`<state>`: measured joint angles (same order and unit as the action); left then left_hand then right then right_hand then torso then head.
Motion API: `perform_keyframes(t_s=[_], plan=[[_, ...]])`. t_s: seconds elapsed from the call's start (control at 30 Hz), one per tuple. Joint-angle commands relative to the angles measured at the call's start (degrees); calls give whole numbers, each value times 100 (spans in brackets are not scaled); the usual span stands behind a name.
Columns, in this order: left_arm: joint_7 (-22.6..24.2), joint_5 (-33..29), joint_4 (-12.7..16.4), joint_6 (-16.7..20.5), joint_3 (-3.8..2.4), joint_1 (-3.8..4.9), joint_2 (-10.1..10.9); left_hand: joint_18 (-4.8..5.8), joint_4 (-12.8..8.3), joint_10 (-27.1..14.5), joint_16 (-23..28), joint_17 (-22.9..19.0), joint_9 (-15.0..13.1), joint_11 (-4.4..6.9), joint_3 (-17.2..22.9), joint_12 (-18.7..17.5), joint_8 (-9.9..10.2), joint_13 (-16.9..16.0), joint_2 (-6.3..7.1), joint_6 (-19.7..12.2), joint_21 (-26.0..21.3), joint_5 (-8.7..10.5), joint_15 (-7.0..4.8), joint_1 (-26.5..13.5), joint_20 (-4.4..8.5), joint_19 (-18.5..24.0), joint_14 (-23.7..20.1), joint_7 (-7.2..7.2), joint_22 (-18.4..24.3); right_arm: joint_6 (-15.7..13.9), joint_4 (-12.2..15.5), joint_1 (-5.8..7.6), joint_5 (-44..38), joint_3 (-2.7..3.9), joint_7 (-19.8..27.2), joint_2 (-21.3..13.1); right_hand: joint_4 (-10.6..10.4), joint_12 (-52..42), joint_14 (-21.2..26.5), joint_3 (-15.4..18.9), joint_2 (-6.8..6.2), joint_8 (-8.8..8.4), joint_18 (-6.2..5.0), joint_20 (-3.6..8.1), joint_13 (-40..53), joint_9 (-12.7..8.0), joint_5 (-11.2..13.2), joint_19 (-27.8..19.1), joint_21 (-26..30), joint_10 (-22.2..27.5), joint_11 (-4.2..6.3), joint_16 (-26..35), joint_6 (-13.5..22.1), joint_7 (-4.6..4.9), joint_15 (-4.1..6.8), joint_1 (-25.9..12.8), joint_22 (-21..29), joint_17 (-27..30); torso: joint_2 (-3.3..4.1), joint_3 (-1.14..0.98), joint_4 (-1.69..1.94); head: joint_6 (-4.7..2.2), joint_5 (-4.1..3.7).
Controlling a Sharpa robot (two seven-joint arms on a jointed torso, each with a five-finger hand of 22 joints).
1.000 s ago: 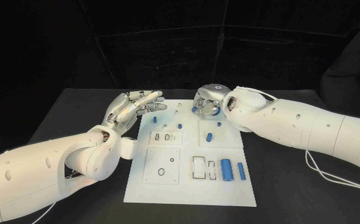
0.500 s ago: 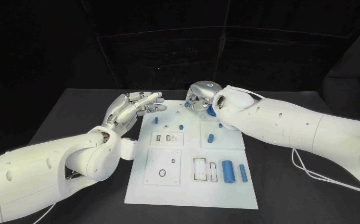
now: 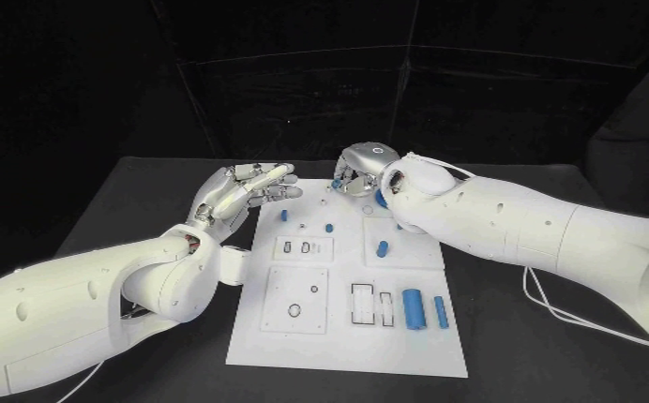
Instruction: Assemble the parts on the task board
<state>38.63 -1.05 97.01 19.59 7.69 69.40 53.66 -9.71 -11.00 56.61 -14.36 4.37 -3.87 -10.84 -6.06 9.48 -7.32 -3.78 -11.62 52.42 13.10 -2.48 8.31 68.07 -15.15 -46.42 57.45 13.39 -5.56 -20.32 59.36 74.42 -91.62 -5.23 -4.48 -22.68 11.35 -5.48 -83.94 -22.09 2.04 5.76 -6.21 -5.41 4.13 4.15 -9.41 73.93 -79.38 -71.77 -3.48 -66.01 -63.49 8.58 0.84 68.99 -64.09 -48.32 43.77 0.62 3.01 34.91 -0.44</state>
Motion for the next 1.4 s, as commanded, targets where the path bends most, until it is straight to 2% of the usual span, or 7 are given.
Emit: perform_keyframes(t_s=[0.03, 0.33, 0.57, 0.73, 0.9, 1.4], plan=[[353, -3, -1, -88, -5, 13, -10, -82, -22, 28, 27, -8, 7, 7, -4, -24, 21, 5, -52, 41, -32, -21, 13, 23, 6, -41, 38, 61, 5, -55, -23, 15, -55, 7, -27, 31, -44, 21, -81, -19, 6, 11, 114, 10, -4, 115, -35, 31, -22, -7, -6, -34, -147, -118, 21, 4, -8, -4, -2, 0, -3, 6, -2], [344, -3, -4, -92, -5, 22, -23, -82, -22, 28, 27, -8, 7, 7, -4, -24, 21, 5, -52, 41, -32, -21, 13, 23, 6, -41, 38, 61, 5, 122, -61, 16, -56, 7, -7, 118, -63, 36, -80, -23, -1, 0, 116, 8, -7, 114, -35, 35, -30, 3, -14, -57, -132, -111, 16, -5, -21, -30, 0, 0, 1, 24, 7], [345, -3, -6, -92, -5, 25, -32, -82, -22, 28, 27, -8, 7, 7, -4, -24, 21, 5, -52, 41, -32, -21, 13, 23, 6, -41, 38, 61, 5, 218, -139, 16, -56, 7, -76, 183, -80, 47, -78, -27, -6, -8, 118, 5, -9, 114, -33, 36, -35, 11, -19, -67, -122, -106, 12, -13, -29, -36, 3, 7, 3, 31, 10], [342, -3, -12, -97, -5, 28, -37, -82, -22, 28, 27, -8, 7, 7, -4, -24, 21, 5, -52, 41, -32, -21, 13, 23, 6, -41, 38, 61, 5, 272, -204, 16, -56, 6, -131, 222, -80, 47, -78, -27, -6, -8, 118, 5, -9, 114, -33, 36, -35, 11, -19, -67, -122, -106, 12, -13, -29, -36, 7, 3, -5, 30, 17], [336, -15, -29, -101, -5, 35, -41, -82, -22, 28, 27, -8, 7, 7, -4, -24, 21, 5, -52, 41, -32, -21, 13, 23, 6, -41, 38, 61, 5, 343, -246, 16, -56, 6, -163, 251, -93, 57, -75, -29, -14, -14, 118, 3, -10, 114, -34, 34, -36, 18, -23, -71, -113, -103, 9, -21, -30, -34, 12, 2, 6, 27, 25], [331, -28, -38, -108, -5, 48, -53, -82, -22, 28, 27, -8, 7, 7, -4, -24, 21, 5, -52, 41, -32, -21, 13, 23, 6, -41, 38, 61, 5, 444, -313, 16, -56, 6, -154, 334, -137, 107, -55, -40, -54, -49, 116, -10, -20, 109, -33, 21, -39, 74, -44, -68, -63, -85, -8, -44, -27, 2, 11, -1, -9, 51, 55]])
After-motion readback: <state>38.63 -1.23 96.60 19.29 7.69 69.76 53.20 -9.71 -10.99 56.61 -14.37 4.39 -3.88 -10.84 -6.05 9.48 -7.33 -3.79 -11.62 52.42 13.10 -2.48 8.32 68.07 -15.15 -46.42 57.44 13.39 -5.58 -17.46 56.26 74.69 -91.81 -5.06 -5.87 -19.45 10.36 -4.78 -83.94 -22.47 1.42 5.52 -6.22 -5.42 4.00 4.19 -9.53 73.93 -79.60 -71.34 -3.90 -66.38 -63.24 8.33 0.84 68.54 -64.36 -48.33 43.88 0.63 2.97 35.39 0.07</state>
